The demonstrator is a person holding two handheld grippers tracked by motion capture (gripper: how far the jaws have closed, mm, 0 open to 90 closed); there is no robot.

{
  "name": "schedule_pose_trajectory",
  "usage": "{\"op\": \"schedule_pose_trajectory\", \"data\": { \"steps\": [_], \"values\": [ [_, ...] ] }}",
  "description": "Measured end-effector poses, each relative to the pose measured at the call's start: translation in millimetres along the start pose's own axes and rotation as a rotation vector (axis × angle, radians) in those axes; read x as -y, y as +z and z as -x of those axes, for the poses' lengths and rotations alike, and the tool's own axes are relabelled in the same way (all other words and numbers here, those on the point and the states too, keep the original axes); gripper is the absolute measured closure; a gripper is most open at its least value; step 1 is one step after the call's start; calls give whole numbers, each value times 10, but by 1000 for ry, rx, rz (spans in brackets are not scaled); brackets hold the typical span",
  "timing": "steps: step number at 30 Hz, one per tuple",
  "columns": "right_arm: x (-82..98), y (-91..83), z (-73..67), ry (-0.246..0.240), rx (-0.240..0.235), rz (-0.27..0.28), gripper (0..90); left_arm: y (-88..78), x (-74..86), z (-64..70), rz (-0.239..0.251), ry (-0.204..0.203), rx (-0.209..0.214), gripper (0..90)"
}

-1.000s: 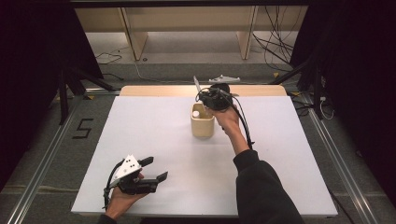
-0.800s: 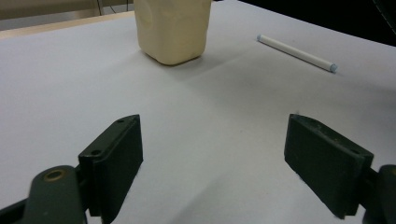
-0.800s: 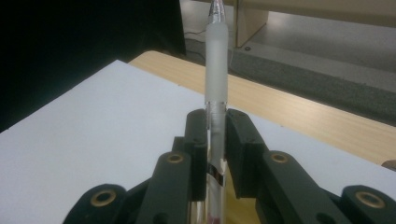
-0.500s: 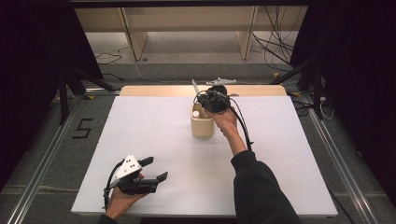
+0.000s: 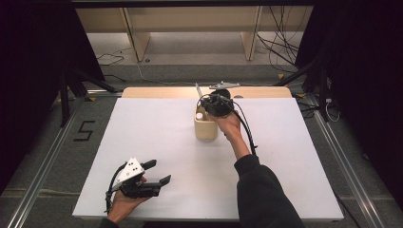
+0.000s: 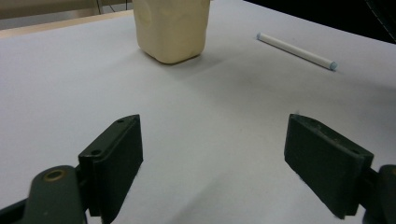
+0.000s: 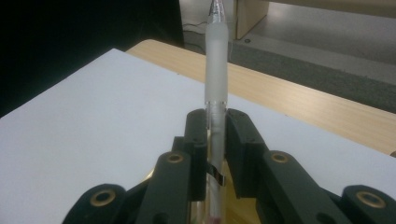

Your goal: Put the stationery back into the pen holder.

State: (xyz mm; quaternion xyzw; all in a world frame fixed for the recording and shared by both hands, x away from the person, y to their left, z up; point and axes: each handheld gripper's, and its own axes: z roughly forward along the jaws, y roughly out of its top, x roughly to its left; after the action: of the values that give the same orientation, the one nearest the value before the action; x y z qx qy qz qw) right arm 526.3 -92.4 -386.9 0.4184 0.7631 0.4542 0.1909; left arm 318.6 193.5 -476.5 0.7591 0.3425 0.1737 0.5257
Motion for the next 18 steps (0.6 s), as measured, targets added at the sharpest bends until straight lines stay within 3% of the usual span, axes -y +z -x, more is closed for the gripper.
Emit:
{"op": "schedule_pose_trajectory", "data": {
  "steps": [18],
  "values": [
    [95,42,-9,-6,4,-29,789,6,4,-2,-4,-2,0,190]
  ]
}}
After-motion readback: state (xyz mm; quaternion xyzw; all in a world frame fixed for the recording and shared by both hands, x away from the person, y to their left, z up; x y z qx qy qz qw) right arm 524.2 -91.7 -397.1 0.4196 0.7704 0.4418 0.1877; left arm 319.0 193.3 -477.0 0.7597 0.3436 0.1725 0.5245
